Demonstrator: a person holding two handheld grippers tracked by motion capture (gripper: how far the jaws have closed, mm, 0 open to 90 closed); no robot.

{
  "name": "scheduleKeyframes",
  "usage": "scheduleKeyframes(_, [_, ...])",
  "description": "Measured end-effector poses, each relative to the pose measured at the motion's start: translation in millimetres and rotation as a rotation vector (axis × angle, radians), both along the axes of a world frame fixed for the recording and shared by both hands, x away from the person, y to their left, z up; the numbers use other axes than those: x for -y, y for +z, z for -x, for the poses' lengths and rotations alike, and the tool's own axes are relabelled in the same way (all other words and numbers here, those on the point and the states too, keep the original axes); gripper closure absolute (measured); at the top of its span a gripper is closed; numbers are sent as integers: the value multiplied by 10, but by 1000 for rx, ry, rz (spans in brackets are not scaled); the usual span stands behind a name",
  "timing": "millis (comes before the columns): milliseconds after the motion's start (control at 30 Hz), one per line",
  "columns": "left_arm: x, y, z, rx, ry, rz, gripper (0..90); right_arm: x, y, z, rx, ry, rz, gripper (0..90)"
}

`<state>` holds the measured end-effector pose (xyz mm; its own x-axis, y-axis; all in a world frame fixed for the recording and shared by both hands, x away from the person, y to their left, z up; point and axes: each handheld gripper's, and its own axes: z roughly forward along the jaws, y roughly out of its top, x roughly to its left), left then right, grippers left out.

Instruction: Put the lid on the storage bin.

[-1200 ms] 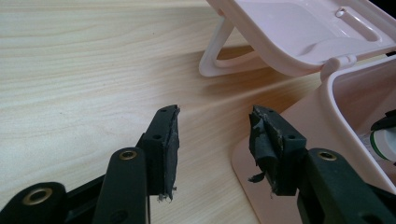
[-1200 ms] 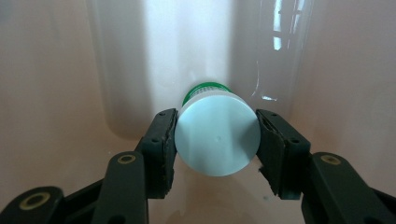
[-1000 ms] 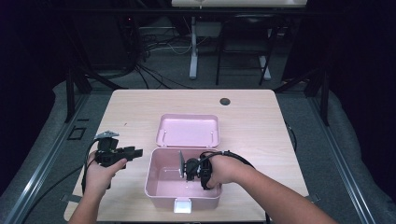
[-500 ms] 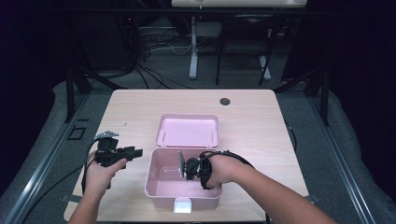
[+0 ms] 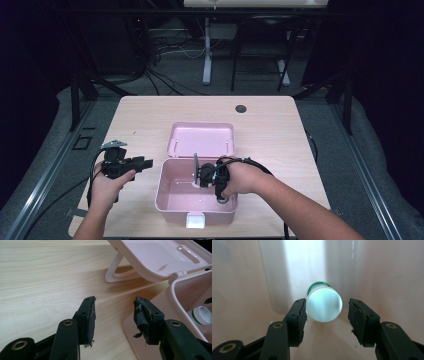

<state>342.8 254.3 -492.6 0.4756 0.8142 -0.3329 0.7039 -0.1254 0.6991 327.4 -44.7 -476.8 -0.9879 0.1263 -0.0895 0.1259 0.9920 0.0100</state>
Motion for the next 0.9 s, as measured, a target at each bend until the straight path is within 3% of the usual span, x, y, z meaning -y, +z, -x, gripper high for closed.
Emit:
scheduleKeyframes(167, [38,50,26,9,-23,5,535,57,155,22,15,-22,-61,493])
scheduleKeyframes(467, [106,179,94,33,-71,21,548,213,353,-31,37,-103,-126,505])
scheduleKeyframes(600, [128,244,131,40,-93,37,553,280,446,-79,48,-154,-159,510])
scheduleKeyframes(900, [198,294,176,41,-128,29,575,422,528,-223,82,-274,-218,526])
